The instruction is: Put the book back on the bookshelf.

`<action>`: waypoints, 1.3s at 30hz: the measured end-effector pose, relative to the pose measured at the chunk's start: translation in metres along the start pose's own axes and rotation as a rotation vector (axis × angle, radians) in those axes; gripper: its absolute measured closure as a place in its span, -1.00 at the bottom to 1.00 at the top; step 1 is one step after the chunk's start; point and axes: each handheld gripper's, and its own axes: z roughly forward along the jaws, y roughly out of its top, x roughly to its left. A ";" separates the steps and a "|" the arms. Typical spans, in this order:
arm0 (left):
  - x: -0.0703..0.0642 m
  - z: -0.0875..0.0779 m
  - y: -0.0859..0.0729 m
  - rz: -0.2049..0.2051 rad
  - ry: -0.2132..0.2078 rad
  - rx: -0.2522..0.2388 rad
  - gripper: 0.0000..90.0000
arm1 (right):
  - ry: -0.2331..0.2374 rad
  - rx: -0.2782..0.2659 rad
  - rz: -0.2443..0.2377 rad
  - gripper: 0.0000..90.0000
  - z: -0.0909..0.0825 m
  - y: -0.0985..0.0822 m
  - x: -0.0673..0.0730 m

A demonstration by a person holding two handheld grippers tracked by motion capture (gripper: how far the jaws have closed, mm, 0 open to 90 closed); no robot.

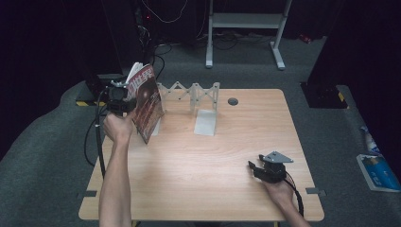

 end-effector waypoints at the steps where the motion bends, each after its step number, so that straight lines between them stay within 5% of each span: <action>1: 0.000 0.000 0.000 0.000 0.000 0.000 0.77 | 0.000 0.000 0.001 -0.04 0.000 0.000 0.000; 13: 0.013 -0.002 -0.007 -0.029 0.029 0.005 0.67 | 0.001 0.000 0.003 -0.05 0.000 0.000 0.000; 29: 0.033 -0.002 -0.018 -0.124 -0.002 0.015 0.51 | 0.002 -0.001 0.002 -0.06 0.000 0.000 0.000; 39: 0.040 -0.010 -0.028 -0.166 -0.032 -0.034 0.29 | 0.002 -0.001 0.002 -0.06 0.000 0.000 0.000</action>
